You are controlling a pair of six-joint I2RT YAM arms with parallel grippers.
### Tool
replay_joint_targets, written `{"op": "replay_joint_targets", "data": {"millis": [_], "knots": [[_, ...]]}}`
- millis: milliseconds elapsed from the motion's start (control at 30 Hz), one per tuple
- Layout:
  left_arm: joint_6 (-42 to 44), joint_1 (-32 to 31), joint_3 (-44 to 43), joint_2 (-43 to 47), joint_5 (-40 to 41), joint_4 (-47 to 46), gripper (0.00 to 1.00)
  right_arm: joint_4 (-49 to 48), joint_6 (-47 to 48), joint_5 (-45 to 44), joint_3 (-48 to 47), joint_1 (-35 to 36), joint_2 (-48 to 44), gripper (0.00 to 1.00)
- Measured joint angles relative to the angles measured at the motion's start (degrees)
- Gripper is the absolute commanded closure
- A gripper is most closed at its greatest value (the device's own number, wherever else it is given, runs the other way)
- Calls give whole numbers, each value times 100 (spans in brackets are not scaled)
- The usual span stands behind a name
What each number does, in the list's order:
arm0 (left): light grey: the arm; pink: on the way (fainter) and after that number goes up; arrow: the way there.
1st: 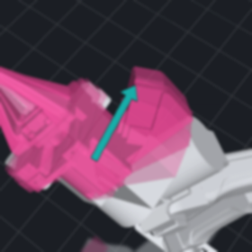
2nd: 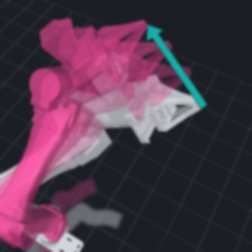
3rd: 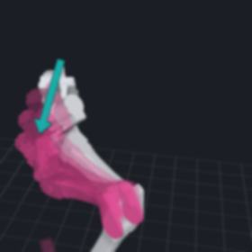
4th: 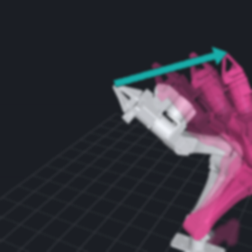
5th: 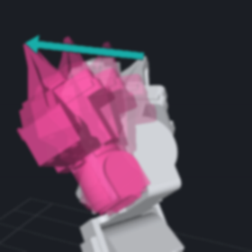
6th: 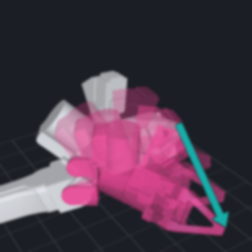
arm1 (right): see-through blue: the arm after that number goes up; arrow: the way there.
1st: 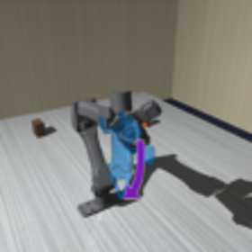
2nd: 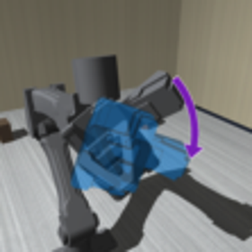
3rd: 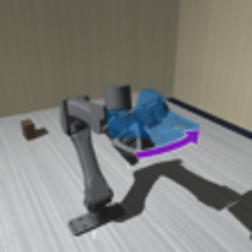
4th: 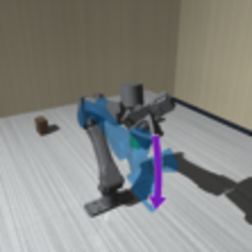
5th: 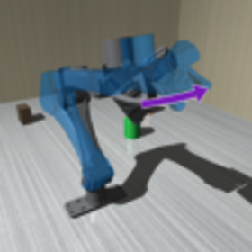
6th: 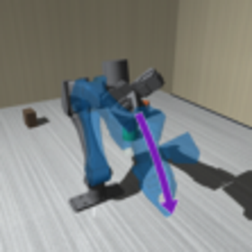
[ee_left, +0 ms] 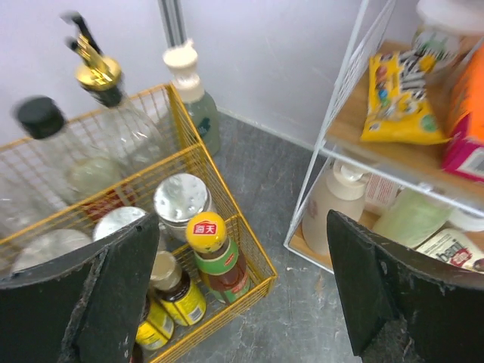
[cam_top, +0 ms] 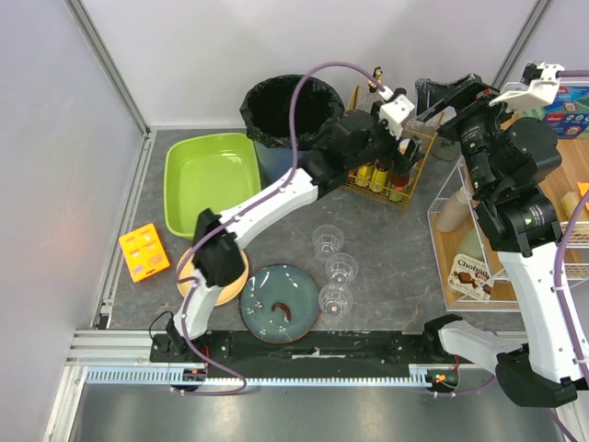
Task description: Clear the kitchen counter
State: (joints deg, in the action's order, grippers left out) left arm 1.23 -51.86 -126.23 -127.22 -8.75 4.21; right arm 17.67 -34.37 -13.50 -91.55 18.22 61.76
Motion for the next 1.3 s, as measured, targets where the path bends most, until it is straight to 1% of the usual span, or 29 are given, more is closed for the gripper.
{"op": "replay_joint_targets", "data": {"millis": [67, 167, 267, 433, 500, 567, 667, 700, 767, 833, 900, 1033, 1100, 1200, 1300], "knots": [[0, -4, 273, 507, 146, 79, 5, 61, 70, -52, -66, 0, 35, 2], [-57, -7, 608, 1261, 424, 369, 12, 144, 162, -63, -162, 0, 92, 2], [-184, -2, 997, 1971, 754, 772, 13, 254, 267, -57, -245, 0, 157, 2], [-501, 20, 2597, 3340, 1493, 1335, 14, 337, 380, 164, -247, 0, 326, 2], [-765, 107, 3211, 3790, 1773, 1523, 14, 339, 413, 455, -243, 0, 476, 2], [-1073, 297, 3814, 4229, 1976, 1698, 14, 280, 470, 955, -175, 0, 662, 2], [-1423, 734, 4474, 4804, 2273, 1967, 14, 212, 638, 2033, -9, -4, 975, 2], [-1537, 918, 4658, 5007, 2402, 2074, 14, 166, 704, 2524, 59, 7, 1117, 2], [-1672, 1180, 4848, 5335, 2629, 2262, 14, 72, 809, 3283, 238, 107, 1373, 2], [-1814, 1386, 4955, 5672, 2865, 2455, 14, 42, 933, 3770, 468, 343, 1596, 2], [-1961, 1572, 4970, 5947, 3101, 2645, 14, 46, 1102, 4109, 726, 824, 1829, 2], [-2155, 1893, 4970, 6301, 3554, 2918, 14, 24, 1322, 4454, 1145, 1786, 2225, 3], [-2190, 1974, 4970, 6430, 3779, 3025, 14, -4, 1423, 4524, 1327, 2124, 2415, 4], [-2194, 1976, 4968, 6607, 4024, 3080, 14, 4, 1617, 4618, 1497, 2452, 2844, 5], [-2190, 1976, 4903, 6760, 4192, 3141, 14, 59, 1845, 4734, 1506, 2590, 3403, 5]]}}
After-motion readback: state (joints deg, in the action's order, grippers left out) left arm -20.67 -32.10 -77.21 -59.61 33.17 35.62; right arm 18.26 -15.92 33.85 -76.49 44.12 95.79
